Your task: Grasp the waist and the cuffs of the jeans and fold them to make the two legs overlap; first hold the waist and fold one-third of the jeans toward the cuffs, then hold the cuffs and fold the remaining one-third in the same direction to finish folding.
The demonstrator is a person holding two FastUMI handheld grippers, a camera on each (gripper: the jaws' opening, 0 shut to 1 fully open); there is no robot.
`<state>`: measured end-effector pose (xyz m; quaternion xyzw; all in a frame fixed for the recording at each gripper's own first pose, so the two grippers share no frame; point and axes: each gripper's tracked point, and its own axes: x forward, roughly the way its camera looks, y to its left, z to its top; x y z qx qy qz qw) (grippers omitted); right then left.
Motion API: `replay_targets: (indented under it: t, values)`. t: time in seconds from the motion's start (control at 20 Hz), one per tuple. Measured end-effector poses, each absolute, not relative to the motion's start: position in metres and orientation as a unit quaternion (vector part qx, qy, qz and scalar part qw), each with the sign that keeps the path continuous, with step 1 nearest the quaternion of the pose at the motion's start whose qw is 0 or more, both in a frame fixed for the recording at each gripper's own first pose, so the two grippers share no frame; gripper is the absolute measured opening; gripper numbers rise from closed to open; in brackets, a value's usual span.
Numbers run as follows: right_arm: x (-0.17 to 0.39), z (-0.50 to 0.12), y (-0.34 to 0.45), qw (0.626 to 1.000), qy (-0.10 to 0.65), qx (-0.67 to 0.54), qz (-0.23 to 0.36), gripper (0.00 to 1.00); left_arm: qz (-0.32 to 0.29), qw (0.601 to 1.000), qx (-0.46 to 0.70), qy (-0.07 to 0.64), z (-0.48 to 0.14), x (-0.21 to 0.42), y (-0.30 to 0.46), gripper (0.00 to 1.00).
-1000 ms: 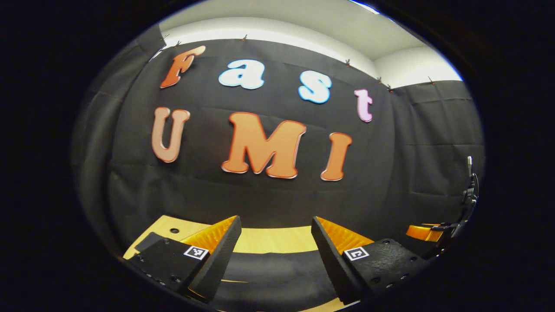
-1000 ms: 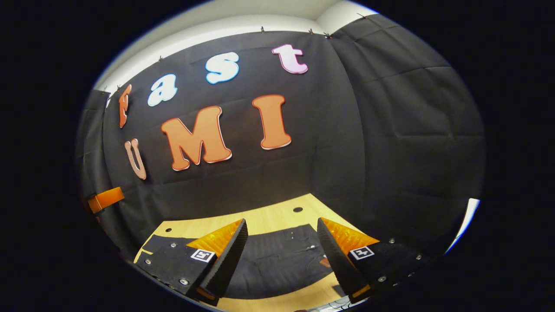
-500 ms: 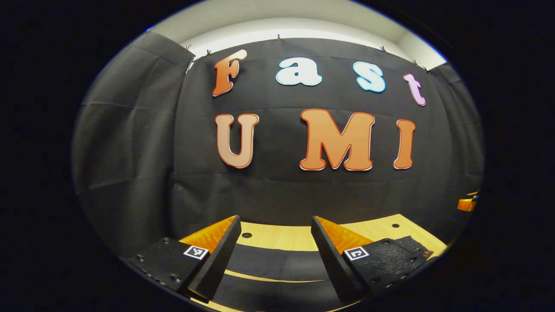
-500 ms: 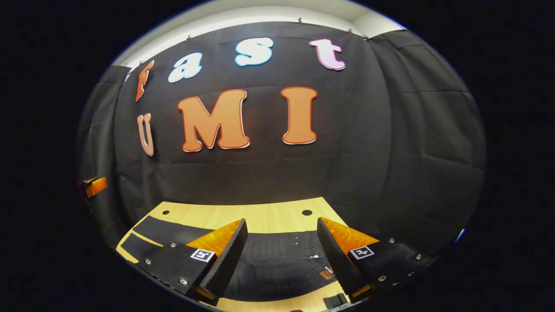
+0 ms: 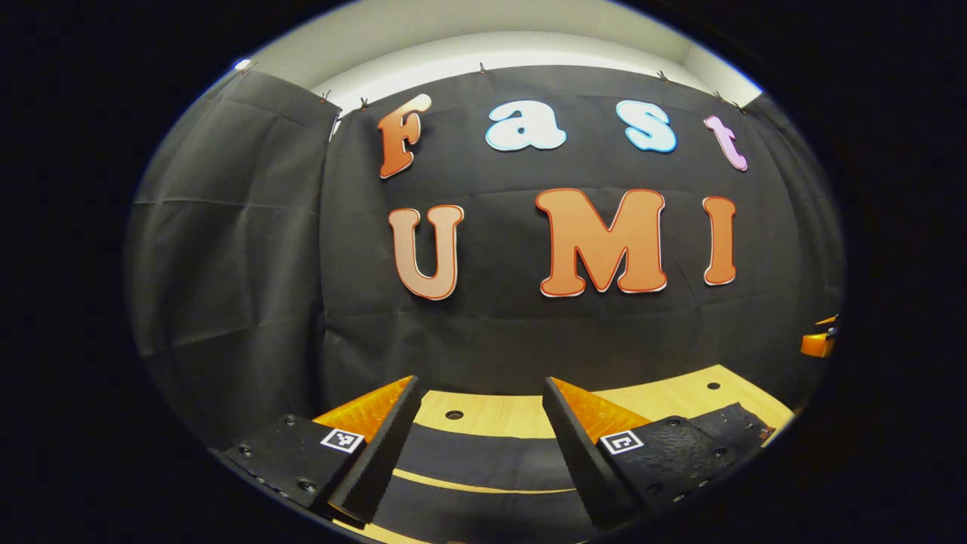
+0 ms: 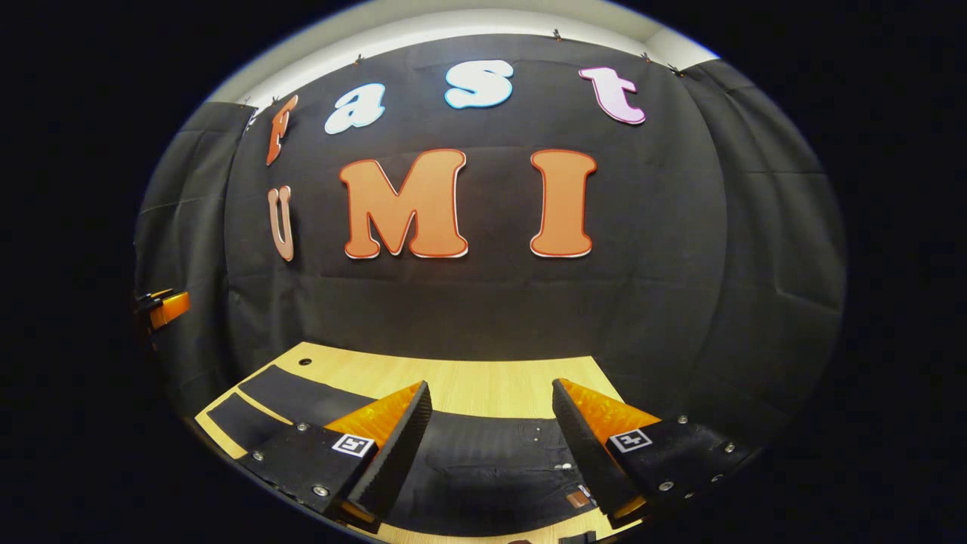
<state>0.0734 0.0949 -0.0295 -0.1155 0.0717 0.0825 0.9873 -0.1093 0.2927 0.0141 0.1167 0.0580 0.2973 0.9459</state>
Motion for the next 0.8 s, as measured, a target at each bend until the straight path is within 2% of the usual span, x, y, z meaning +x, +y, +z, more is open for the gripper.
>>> replay_targets:
  t: [0.25,0.45,0.7,0.8]
  values:
    - [0.069,-0.039,0.109,0.988,0.087,-0.095,0.089,0.98,0.309,0.943,0.093,0.079,0.001,-0.124,0.310,0.97]
    - [0.076,-0.041,0.124,0.986,0.100,-0.084,0.106,0.97,0.332,0.940,-0.025,0.077,-0.014,-0.146,0.340,0.98]
    - [0.090,-0.045,0.146,0.982,0.111,-0.083,0.130,0.97,0.379,0.911,-0.120,0.110,-0.061,-0.202,0.379,0.97]
    - [0.094,-0.049,0.156,0.979,0.118,-0.083,0.143,0.98,0.384,0.894,-0.196,0.123,-0.092,-0.217,0.384,0.97]
